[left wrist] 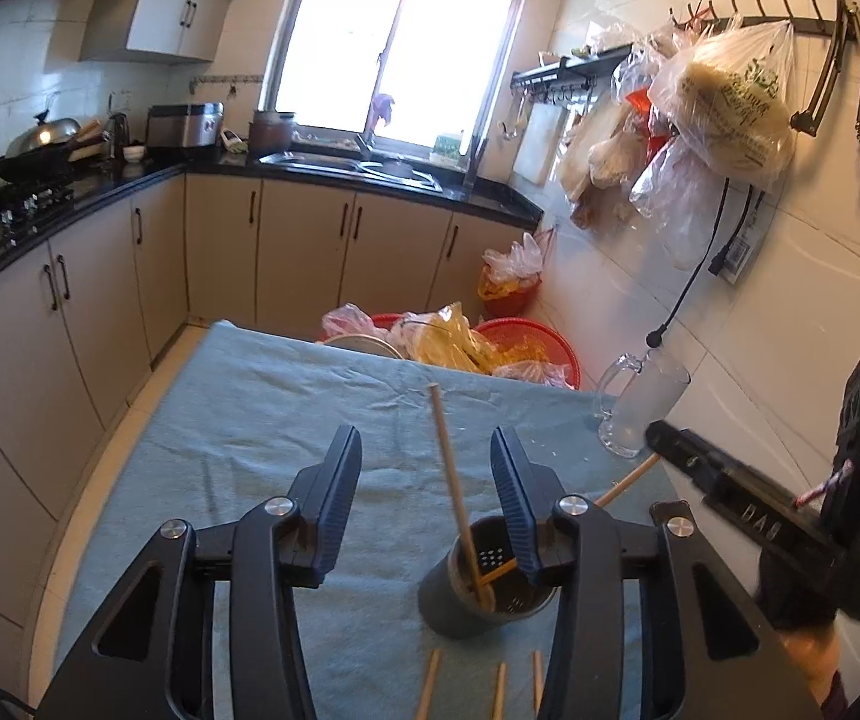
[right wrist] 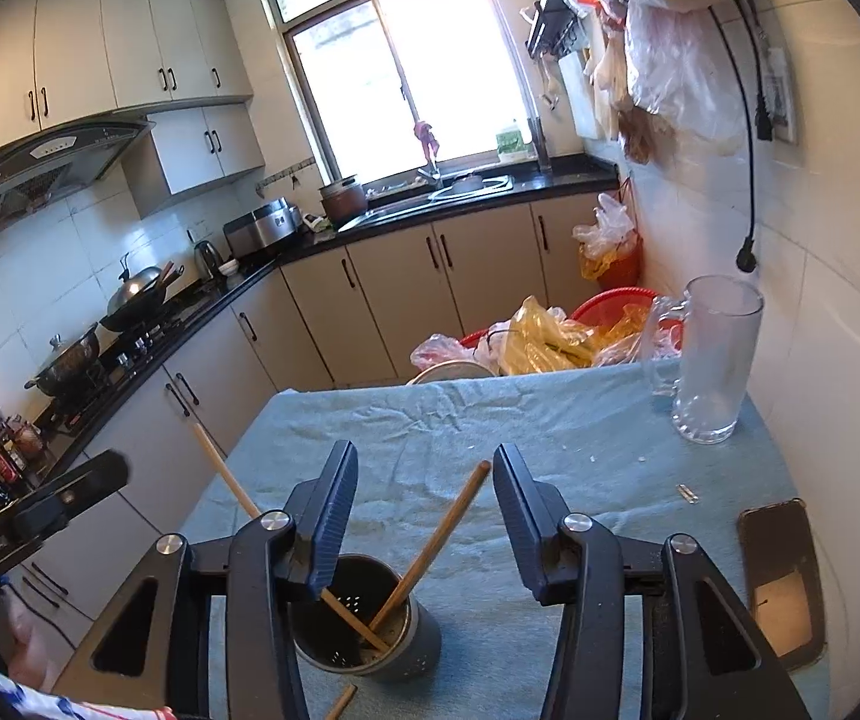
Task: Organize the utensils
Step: 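Open the left tool over the cup while the right tool releases its chopstick, then close the left tool on a chopstick while the right tool grasps another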
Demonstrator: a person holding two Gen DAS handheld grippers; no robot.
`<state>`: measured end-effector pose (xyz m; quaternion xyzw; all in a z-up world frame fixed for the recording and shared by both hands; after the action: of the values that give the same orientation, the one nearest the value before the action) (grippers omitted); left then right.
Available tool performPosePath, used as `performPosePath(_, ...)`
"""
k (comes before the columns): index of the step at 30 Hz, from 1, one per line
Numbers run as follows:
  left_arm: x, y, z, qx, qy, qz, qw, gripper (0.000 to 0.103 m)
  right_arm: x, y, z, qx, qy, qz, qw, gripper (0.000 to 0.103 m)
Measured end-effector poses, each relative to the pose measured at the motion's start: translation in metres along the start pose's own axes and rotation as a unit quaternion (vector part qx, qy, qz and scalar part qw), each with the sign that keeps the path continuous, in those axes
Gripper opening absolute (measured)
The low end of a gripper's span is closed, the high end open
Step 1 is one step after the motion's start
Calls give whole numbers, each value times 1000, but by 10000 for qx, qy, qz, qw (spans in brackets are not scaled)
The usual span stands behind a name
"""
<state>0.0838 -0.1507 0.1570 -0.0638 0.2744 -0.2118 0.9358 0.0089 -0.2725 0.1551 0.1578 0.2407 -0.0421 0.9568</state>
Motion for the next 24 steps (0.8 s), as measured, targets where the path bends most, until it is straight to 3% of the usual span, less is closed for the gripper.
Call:
performPosePath(7, -41, 31, -37, -23, 36, 225, 9997, 57, -46, -15, -18, -34, -22, -213, 9998, 67)
performPosePath(10, -40, 40, -71, 107, 372, 271, 9989, 57, -61, -31, -52, -12, 213, -315, 9993, 69)
performPosePath(14, -20, 42, -130, 270, 1165, 234, 9925, 57, -66, -61, -123, -47, 964, -485, 9941, 69)
performPosePath(15, -16, 41, -142, 316, 1339, 199, 9903, 57, -66, -68, -138, -36, 1131, -524, 9922, 68)
performPosePath(17, -6, 36, -167, 496, 1646, 173, 9850, 57, -66, -81, -171, 45, 1542, -550, 9865, 51)
performPosePath(21, 15, 21, -202, 938, 2133, 140, 9724, 53, -63, -87, -214, 63, 2119, -497, 9760, 43)
performPosePath(24, 26, 4, -221, 1230, 2373, 10, 9636, 48, -59, -84, -225, 19, 2240, -428, 9737, 42)
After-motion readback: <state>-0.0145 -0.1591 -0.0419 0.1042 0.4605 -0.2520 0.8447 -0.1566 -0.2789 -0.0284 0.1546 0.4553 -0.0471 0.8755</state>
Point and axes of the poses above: each gripper's, at about its wrist camera, not at the fingertips, and x roughly the way its jaws point, y to its left, z to its top, the point moved 10 cm from there along x, roughly the way its jaws point, and after that the axes turned 3 degrees about -y, right-handed, at the moved point
